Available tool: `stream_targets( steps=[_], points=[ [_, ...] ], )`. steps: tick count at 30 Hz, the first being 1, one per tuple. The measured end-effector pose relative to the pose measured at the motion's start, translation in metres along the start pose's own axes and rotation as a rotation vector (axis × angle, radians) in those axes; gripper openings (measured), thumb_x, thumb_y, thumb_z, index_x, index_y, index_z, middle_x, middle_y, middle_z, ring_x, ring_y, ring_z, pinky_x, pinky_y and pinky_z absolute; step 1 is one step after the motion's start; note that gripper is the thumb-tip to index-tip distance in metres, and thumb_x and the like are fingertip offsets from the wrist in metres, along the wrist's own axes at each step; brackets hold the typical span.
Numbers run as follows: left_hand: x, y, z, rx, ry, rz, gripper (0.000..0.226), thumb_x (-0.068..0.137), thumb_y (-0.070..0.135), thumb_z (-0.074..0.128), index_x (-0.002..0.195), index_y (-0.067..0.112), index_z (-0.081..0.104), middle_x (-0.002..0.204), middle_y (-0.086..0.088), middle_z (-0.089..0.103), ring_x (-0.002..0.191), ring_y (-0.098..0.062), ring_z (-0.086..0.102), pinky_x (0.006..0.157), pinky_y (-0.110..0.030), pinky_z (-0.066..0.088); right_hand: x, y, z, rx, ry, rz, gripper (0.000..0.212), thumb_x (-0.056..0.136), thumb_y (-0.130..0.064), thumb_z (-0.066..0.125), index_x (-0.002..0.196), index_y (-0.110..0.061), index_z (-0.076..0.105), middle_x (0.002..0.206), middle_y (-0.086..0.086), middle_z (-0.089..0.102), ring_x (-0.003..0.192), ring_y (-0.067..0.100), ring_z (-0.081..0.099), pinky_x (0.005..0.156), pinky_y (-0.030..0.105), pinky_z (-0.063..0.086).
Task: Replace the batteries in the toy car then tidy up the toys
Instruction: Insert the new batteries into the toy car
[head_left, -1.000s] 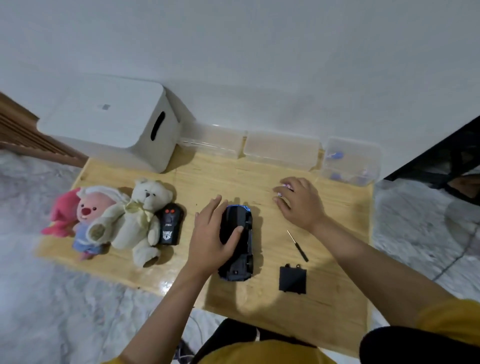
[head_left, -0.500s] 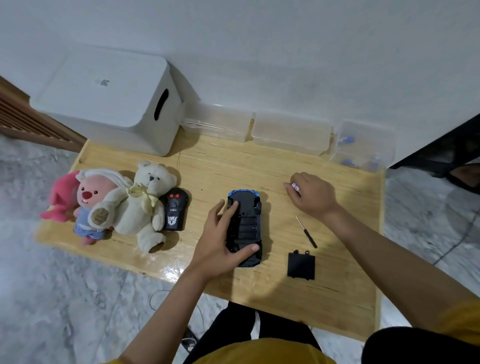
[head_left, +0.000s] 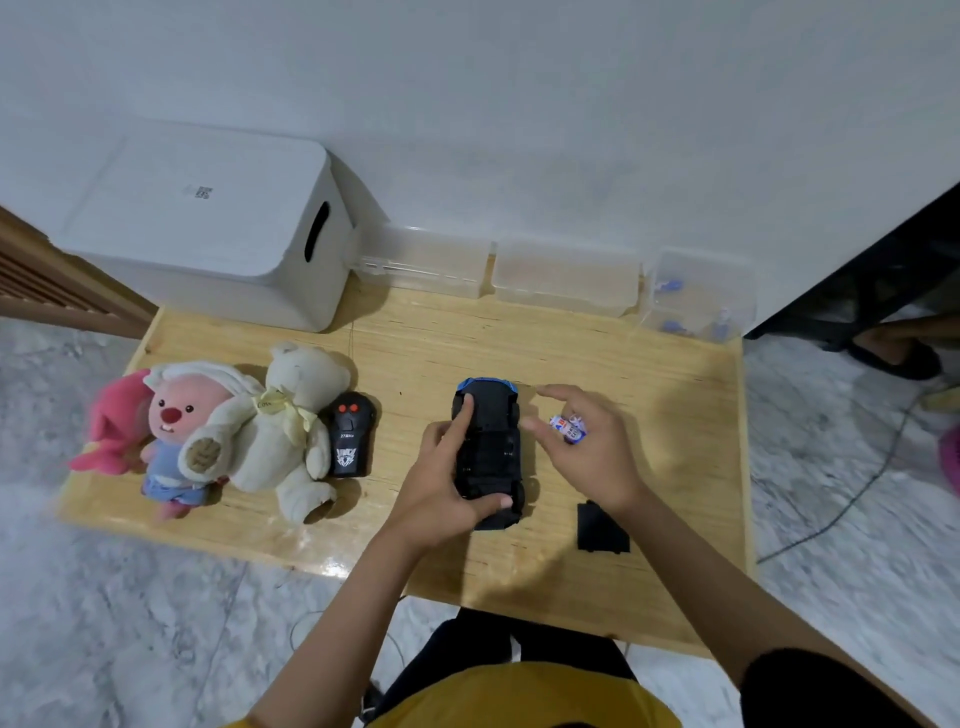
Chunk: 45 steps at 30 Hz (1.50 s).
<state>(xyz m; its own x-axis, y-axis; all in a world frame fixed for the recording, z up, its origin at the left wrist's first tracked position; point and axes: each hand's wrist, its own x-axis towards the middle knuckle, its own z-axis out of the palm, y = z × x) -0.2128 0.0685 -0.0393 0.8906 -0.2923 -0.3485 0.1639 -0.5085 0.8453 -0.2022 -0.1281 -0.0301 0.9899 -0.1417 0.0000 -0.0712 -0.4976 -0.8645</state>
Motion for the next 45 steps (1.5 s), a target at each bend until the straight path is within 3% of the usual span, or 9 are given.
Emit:
stream_targets(
  steps=[4, 9, 12, 16, 20, 26, 31, 36, 45],
  points=[
    [-0.003, 0.007, 0.0, -0.124, 0.013, -0.042, 0.122, 0.062, 0.026, 0.086, 0.146, 0.051, 0.002, 0.122, 0.011, 0.034, 0.115, 0.005, 0.042, 0.107, -0.033, 0.04, -0.013, -0.009, 0.008, 0.07, 0.024, 0.05, 0.006, 0.082, -0.026, 0.071, 0.077, -0.023, 0.068, 0.067, -0.021, 0.064, 0.067, 0.001, 0.059, 0.063, 0.012, 0.042],
    [-0.003, 0.017, -0.005, -0.206, 0.052, 0.052, 0.111, 0.059, 0.043, 0.082, 0.145, 0.051, 0.013, 0.133, 0.014, 0.039, 0.125, -0.01, 0.045, 0.105, -0.042, 0.044, -0.015, -0.028, 0.008, 0.152, 0.084, 0.111, 0.004, 0.082, -0.021, 0.071, 0.083, -0.024, 0.068, 0.075, -0.023, 0.064, 0.075, -0.008, 0.058, 0.067, 0.005, 0.04],
    [-0.001, 0.027, -0.009, -0.238, 0.066, 0.104, 0.104, 0.065, 0.029, 0.083, 0.144, 0.052, 0.02, 0.142, 0.014, 0.04, 0.124, -0.015, 0.05, 0.1, -0.044, 0.048, -0.013, -0.037, 0.008, 0.19, 0.08, 0.167, 0.01, 0.081, -0.026, 0.072, 0.089, -0.029, 0.066, 0.074, -0.023, 0.06, 0.077, -0.002, 0.057, 0.07, 0.012, 0.045],
    [-0.001, 0.036, -0.014, -0.328, 0.074, 0.137, 0.101, 0.071, 0.007, 0.081, 0.145, 0.046, 0.024, 0.138, 0.027, 0.043, 0.116, -0.006, 0.057, 0.095, -0.035, 0.053, -0.008, -0.051, 0.007, 0.228, 0.101, 0.211, 0.011, 0.081, -0.031, 0.071, 0.088, -0.027, 0.064, 0.078, -0.012, 0.059, 0.079, 0.007, 0.058, 0.069, 0.024, 0.05],
    [0.0, 0.041, -0.018, -0.332, 0.08, 0.15, 0.1, 0.072, 0.003, 0.079, 0.145, 0.045, 0.025, 0.137, 0.026, 0.044, 0.11, -0.006, 0.059, 0.091, -0.032, 0.054, -0.003, -0.062, 0.007, 0.151, 0.151, 0.123, 0.021, 0.083, -0.028, 0.067, 0.077, -0.018, 0.05, 0.066, -0.006, 0.054, 0.059, 0.007, 0.052, 0.053, 0.024, 0.043],
    [-0.002, 0.043, -0.021, -0.333, 0.087, 0.166, 0.099, 0.072, 0.006, 0.079, 0.145, 0.045, 0.024, 0.141, 0.017, 0.044, 0.111, -0.008, 0.059, 0.092, -0.033, 0.054, 0.002, -0.072, 0.003, 0.116, 0.108, -0.058, 0.01, 0.077, -0.018, 0.056, 0.07, -0.016, 0.05, 0.056, -0.009, 0.049, 0.048, 0.005, 0.045, 0.044, 0.012, 0.031],
    [-0.005, 0.043, -0.021, -0.325, 0.091, 0.169, 0.099, 0.072, 0.007, 0.079, 0.144, 0.048, 0.025, 0.141, 0.014, 0.044, 0.113, -0.009, 0.058, 0.09, -0.026, 0.053, 0.004, -0.074, 0.003, 0.083, 0.095, -0.065, 0.02, 0.078, -0.015, 0.074, 0.082, -0.013, 0.055, 0.06, -0.01, 0.055, 0.052, 0.003, 0.053, 0.048, 0.012, 0.038],
    [-0.008, 0.044, -0.019, -0.304, 0.078, 0.155, 0.098, 0.068, 0.016, 0.079, 0.139, 0.057, 0.024, 0.143, 0.017, 0.042, 0.114, -0.011, 0.057, 0.094, -0.036, 0.053, 0.005, -0.077, 0.005, 0.083, 0.095, 0.025, 0.019, 0.068, -0.024, 0.083, 0.076, -0.015, 0.068, 0.072, -0.005, 0.067, 0.062, 0.007, 0.062, 0.059, 0.029, 0.054],
    [-0.012, 0.044, -0.014, -0.282, 0.083, 0.129, 0.099, 0.066, 0.025, 0.079, 0.143, 0.05, 0.022, 0.142, 0.018, 0.043, 0.121, -0.013, 0.053, 0.1, -0.042, 0.048, 0.0, -0.08, 0.002, 0.051, 0.057, 0.073, 0.011, 0.075, -0.023, 0.077, 0.086, -0.022, 0.075, 0.077, -0.012, 0.071, 0.076, 0.002, 0.067, 0.074, 0.03, 0.057]
  ],
)
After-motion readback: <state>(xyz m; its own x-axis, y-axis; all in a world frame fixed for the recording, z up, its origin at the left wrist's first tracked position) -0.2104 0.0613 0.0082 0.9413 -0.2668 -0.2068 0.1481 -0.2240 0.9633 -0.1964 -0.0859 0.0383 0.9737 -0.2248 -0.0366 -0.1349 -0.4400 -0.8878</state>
